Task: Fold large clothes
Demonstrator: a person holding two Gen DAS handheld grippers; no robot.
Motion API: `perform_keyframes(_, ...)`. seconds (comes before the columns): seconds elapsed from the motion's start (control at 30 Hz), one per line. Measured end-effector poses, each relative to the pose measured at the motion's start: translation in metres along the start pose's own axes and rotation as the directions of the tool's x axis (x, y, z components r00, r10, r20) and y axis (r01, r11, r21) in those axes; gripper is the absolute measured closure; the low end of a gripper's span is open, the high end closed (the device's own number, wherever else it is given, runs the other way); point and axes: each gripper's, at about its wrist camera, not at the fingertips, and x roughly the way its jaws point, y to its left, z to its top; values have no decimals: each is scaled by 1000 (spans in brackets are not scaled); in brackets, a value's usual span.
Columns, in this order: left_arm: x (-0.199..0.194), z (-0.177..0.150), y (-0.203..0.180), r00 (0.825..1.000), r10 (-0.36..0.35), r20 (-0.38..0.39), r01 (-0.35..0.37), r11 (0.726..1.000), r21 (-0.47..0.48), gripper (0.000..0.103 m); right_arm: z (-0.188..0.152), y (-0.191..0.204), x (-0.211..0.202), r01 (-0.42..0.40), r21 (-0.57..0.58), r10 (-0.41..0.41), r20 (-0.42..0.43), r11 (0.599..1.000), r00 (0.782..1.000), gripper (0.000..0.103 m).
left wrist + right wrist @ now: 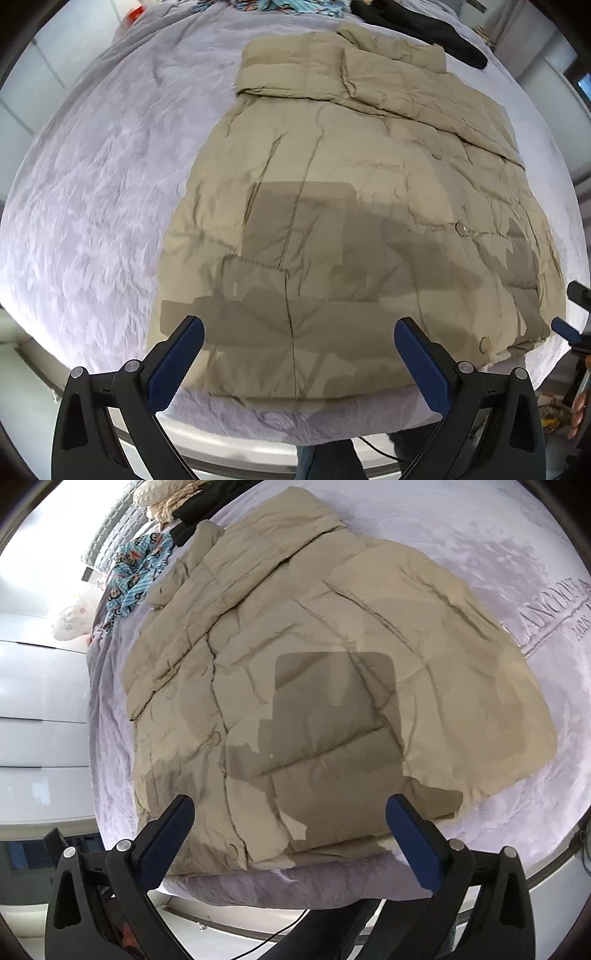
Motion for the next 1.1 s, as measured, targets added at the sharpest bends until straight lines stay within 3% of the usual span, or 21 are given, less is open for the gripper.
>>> perform_keyframes(0.2, 10, -14, 6, 997, -64, -42, 57, 987, -148, 0, 12, -22, 0, -23, 16, 24, -92, 1000, 995, 0)
perform_keyframes(0.37, 6, -24, 19, 989, -149, -13, 142, 963, -229, 0, 18, -57, -11, -74, 116, 85, -95, 991, 992, 0)
perform_keyframes(0.5, 9, -35, 42, 968, -252, -13, 236, 923, -305, 0, 12, -85, -11, -144, 207, 169, -107, 968, 980, 0)
perform_keyframes(0.7, 28, -61, 57, 933, -352, -68, 305, 879, -367, 0, -10, -111, 4, -151, 314, 202, -138, 937, 970, 0)
perform_keyframes(0.9, 51, -53, 52, 896, -443, -35, 386, 816, -431, 0, -11, -125, 11, -202, 391, 254, -85, 898, 964, 0)
perform_keyframes(1.1, 63, -33, 48, 893, -450, -13, 401, 807, -434, 0, -6, -138, 12, -263, 473, 304, -11, 841, 952, 0)
